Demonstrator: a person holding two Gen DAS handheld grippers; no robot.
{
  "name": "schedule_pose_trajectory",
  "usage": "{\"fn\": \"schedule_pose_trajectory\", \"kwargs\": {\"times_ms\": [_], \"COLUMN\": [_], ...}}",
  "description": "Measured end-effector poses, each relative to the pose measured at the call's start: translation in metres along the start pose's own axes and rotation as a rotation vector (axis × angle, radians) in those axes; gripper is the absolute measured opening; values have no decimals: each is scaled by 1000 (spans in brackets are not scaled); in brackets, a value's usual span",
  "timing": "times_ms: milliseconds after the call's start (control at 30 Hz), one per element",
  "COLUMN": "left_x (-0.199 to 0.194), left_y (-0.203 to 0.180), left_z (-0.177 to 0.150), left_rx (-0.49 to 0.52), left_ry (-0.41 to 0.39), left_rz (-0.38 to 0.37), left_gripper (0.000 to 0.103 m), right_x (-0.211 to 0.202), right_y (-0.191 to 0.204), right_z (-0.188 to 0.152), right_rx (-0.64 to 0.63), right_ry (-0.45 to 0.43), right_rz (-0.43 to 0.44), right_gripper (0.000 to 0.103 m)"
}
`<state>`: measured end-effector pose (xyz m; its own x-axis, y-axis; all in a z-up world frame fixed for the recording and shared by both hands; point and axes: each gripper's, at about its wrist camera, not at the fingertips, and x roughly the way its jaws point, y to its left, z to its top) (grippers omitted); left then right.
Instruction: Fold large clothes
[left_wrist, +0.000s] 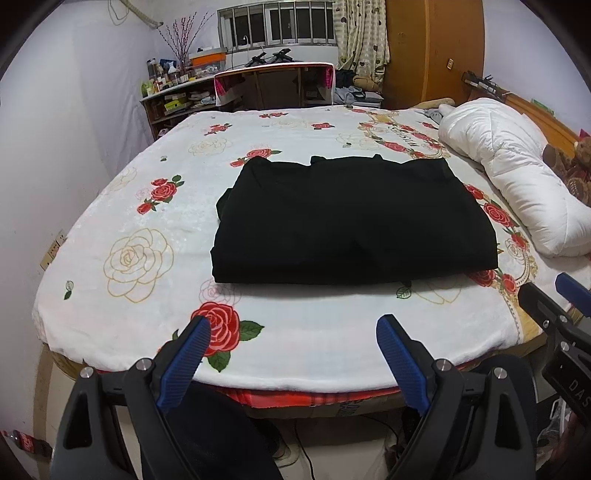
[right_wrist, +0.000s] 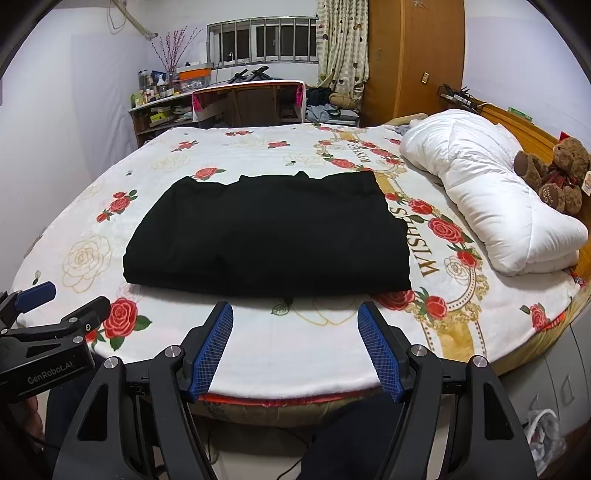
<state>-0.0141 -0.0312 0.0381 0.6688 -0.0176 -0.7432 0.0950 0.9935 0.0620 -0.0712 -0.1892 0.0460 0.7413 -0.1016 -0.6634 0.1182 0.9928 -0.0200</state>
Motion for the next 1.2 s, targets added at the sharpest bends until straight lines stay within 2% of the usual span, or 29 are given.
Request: {"fn": "schedule_pose_trajectory", "kwargs": {"times_ms": [1200], "left_x": [1], "left_y": [2], "left_z": [-2], "left_rx": [-9], "left_ry": [25], "left_rz": [6], "left_gripper": [92], "right_x": [3], "right_y": [3], "right_z": [-4], "right_rx": [5], "right_ry": [16], "right_rz": [4], "right_gripper": [70]}}
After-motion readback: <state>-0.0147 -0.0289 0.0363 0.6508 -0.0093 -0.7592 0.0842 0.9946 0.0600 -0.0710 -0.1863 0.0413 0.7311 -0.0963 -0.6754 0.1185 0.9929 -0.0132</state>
